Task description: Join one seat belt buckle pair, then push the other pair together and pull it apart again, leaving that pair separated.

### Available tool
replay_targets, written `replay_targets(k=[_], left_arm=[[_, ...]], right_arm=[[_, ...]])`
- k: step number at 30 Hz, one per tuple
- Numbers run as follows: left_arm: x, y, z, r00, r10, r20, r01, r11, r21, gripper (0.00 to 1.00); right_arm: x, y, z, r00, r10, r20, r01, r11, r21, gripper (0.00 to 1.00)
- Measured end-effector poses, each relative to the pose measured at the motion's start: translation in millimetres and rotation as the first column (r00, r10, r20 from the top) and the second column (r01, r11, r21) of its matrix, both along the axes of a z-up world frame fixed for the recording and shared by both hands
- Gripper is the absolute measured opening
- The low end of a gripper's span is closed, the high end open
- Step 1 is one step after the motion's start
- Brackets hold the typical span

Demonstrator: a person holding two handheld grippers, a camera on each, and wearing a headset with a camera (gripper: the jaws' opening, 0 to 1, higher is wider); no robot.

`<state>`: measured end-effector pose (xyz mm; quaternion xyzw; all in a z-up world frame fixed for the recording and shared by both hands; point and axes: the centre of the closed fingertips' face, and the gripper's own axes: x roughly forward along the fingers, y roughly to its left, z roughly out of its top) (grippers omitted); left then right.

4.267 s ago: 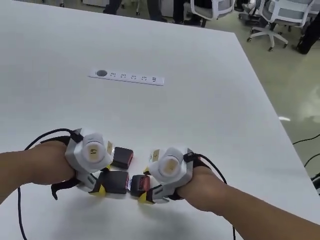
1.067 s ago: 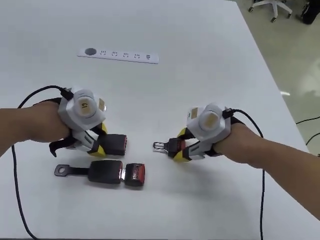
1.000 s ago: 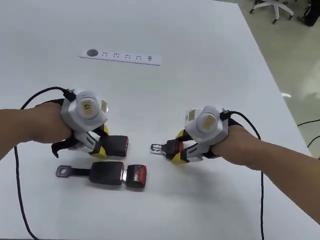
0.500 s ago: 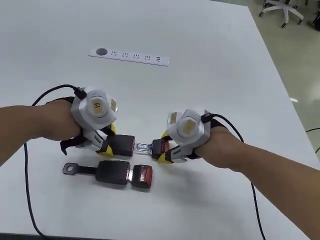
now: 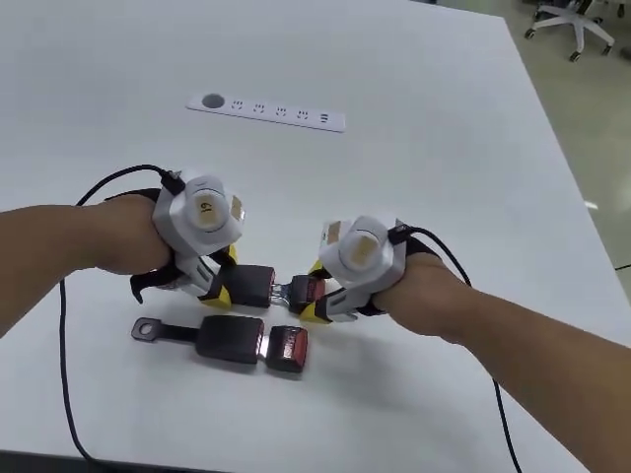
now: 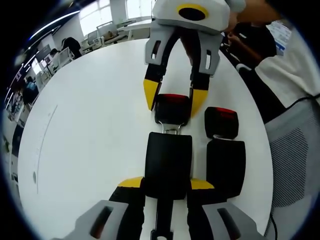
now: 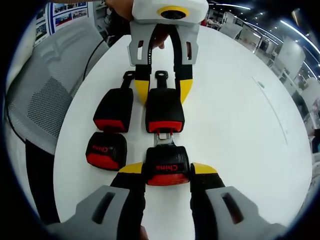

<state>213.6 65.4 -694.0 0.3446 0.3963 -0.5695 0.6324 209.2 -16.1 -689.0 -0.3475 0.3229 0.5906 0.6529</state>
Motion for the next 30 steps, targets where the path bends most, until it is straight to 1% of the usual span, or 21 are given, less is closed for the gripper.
replay_targets(k=[4,8,12,17,20,22,25,30], left_arm=[[-2.4,-2.2,2.1,1.0,-0.018,0.003,0.018,1.0,0.014,0.32],[-2.2,-2.7,1.8,0.999,-0.052,0.009,0.051,0.998,0.033,0.32],[-1.5,-2.3,1.3,0.998,-0.068,0.009,0.067,0.997,0.039,0.31],[0.0,-1.5,0.4,0.998,-0.067,0.01,0.066,0.997,0.04,0.31],[-0.1,-1.7,0.4,0.998,-0.068,0.014,0.067,0.997,0.044,0.31],[0.1,-1.2,-0.2,0.998,-0.068,0.013,0.067,0.997,0.048,0.31],[0.3,-1.4,-0.3,0.998,-0.066,0.013,0.066,0.996,0.054,0.31],[0.9,-0.4,-1.4,0.998,-0.062,0.013,0.061,0.996,0.066,0.3]], right_arm=[[0.0,-0.1,-0.1,1.0,-0.007,-0.012,0.007,1.0,0.002,0.32],[-0.3,0.3,1.0,1.0,0.022,-0.017,-0.022,1.0,0.009,0.31],[-0.6,2.3,1.2,1.0,0.027,-0.014,-0.027,1.0,0.005,0.31],[0.8,4.2,1.1,1.0,0.016,-0.013,-0.016,1.0,0.004,0.31],[-0.2,11.2,1.0,1.0,0.013,-0.011,-0.013,1.0,0.016,0.3],[1.3,14.8,0.2,1.0,0.009,-0.005,-0.009,1.0,0.008,0.3],[1.4,16.5,-0.7,1.0,-0.004,-0.011,0.004,1.0,0.015,0.3],[2.6,16.3,-0.3,1.0,-0.012,-0.006,0.012,1.0,0.016,0.3]])
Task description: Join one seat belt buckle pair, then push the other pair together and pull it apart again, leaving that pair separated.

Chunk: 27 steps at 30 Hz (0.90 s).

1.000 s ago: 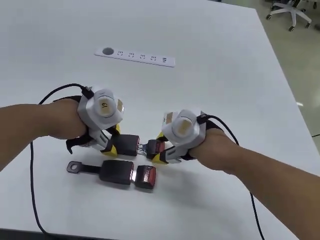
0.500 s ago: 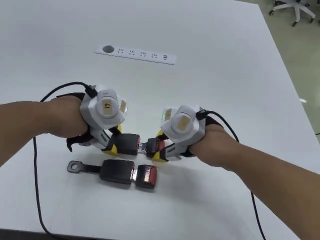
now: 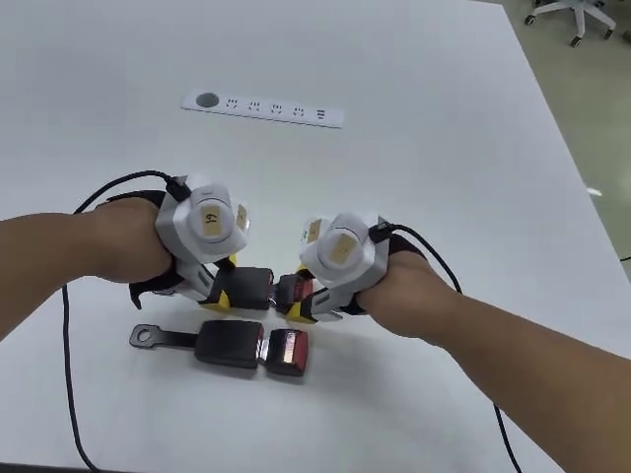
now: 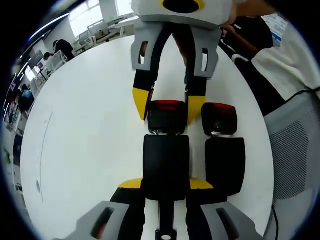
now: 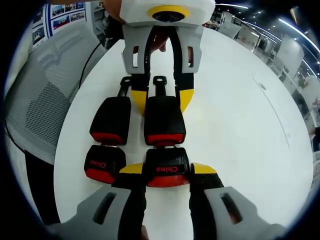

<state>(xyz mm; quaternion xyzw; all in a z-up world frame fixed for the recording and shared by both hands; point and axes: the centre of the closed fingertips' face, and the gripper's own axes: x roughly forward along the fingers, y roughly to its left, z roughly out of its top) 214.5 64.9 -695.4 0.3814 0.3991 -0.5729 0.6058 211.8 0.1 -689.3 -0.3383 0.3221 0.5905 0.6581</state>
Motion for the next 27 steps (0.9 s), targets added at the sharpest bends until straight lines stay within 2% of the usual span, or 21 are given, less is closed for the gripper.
replay_targets(k=[17,22,27], left_arm=[[-1.8,-1.3,3.1,1.0,0.016,-0.009,-0.016,1.0,-0.026,0.31],[-1.0,-0.1,2.3,1.0,0.029,-0.007,-0.029,0.999,-0.041,0.31],[-1.2,-1.5,3.0,1.0,0.015,-0.006,-0.015,1.0,-0.023,0.31]], right_arm=[[-1.6,-1.7,1.9,1.0,-0.014,-0.002,0.014,1.0,0.0,0.31],[-0.3,-11.4,2.0,1.0,-0.019,0.0,0.019,1.0,-0.008,0.31],[-3.3,-16.9,1.6,1.0,-0.019,0.013,0.019,1.0,0.01,0.32]])
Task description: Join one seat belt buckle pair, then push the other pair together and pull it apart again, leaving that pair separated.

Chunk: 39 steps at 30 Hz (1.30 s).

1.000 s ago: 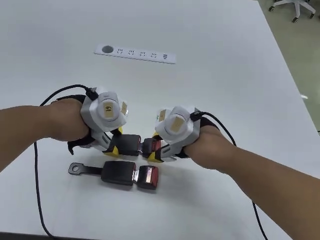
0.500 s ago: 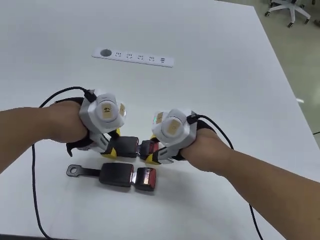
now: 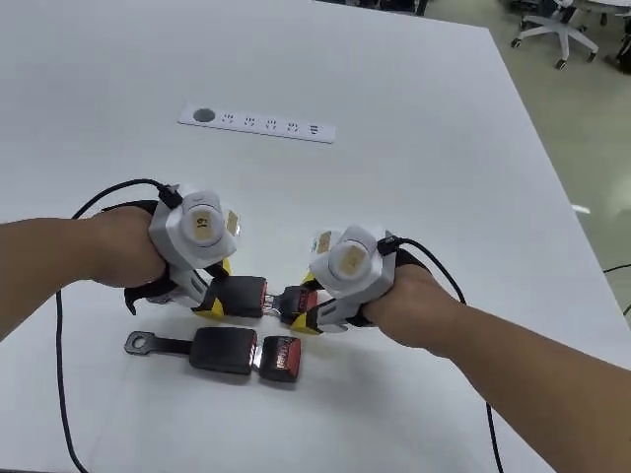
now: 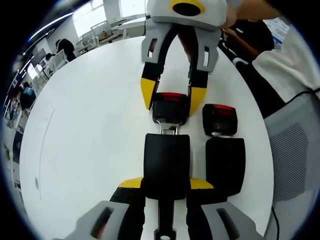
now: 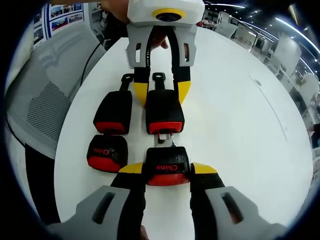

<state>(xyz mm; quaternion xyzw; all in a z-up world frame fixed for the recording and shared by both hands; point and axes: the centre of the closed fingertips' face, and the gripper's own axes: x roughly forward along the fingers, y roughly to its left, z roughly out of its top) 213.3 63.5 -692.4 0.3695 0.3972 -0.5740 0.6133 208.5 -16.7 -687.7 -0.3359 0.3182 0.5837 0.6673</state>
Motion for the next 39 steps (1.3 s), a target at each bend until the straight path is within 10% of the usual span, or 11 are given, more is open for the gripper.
replay_targets(k=[30,39], left_arm=[[-0.7,0.8,0.1,1.0,0.013,-0.006,-0.013,1.0,-0.015,0.32],[-3.0,-0.5,2.4,1.0,0.029,-0.003,-0.029,1.0,0.011,0.32]], right_arm=[[-4.8,-130.6,-4.5,0.997,-0.074,-0.029,0.07,0.99,-0.122,0.33],[-8.5,-130.4,-4.2,0.996,-0.081,-0.039,0.076,0.989,-0.123,0.34]])
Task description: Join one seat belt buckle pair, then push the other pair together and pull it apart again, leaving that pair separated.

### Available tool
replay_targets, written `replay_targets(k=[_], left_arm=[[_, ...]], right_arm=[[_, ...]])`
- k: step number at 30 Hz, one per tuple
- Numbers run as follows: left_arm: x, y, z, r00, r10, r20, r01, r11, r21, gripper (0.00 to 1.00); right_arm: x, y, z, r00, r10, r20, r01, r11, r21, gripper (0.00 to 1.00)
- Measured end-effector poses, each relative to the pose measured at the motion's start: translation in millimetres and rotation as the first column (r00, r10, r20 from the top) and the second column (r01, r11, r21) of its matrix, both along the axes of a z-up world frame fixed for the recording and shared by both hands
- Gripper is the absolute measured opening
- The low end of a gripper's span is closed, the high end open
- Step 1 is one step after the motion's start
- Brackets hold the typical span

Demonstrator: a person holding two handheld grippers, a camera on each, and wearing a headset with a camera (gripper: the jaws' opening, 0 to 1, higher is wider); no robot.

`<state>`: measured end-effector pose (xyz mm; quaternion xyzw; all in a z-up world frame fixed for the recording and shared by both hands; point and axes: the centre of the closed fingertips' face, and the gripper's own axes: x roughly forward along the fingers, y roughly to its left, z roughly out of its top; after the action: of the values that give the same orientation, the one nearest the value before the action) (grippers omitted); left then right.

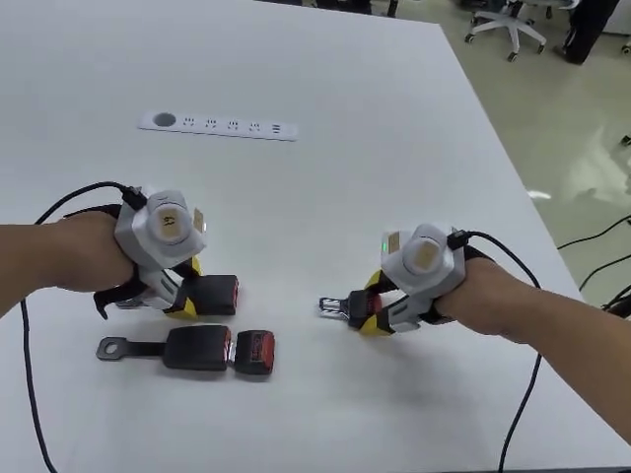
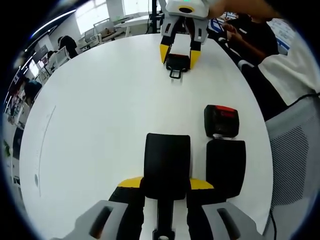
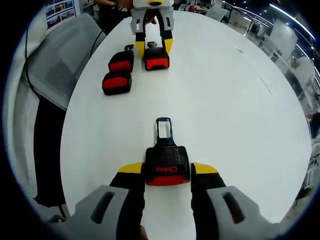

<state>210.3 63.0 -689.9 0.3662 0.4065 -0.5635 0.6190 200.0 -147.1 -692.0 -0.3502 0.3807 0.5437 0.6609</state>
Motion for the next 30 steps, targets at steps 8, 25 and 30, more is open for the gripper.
replay_targets(k=[8,25,30], left_arm=[[3.0,0.9,-1.7,1.0,0.008,0.01,-0.009,1.0,0.011,0.33],[-14.5,13.7,58.8,0.975,0.148,0.165,-0.118,0.977,-0.179,0.54],[-36.6,22.5,65.7,0.967,0.171,0.189,-0.132,0.97,-0.203,0.62]], right_arm=[[3.9,-2.6,4.0,0.999,-0.004,0.043,0.005,1.0,-0.019,0.42],[-17.9,36.6,65.6,0.976,-0.203,0.077,0.18,0.954,0.239,0.49],[-39.6,50.0,74.0,0.971,-0.222,0.083,0.193,0.944,0.266,0.56]])
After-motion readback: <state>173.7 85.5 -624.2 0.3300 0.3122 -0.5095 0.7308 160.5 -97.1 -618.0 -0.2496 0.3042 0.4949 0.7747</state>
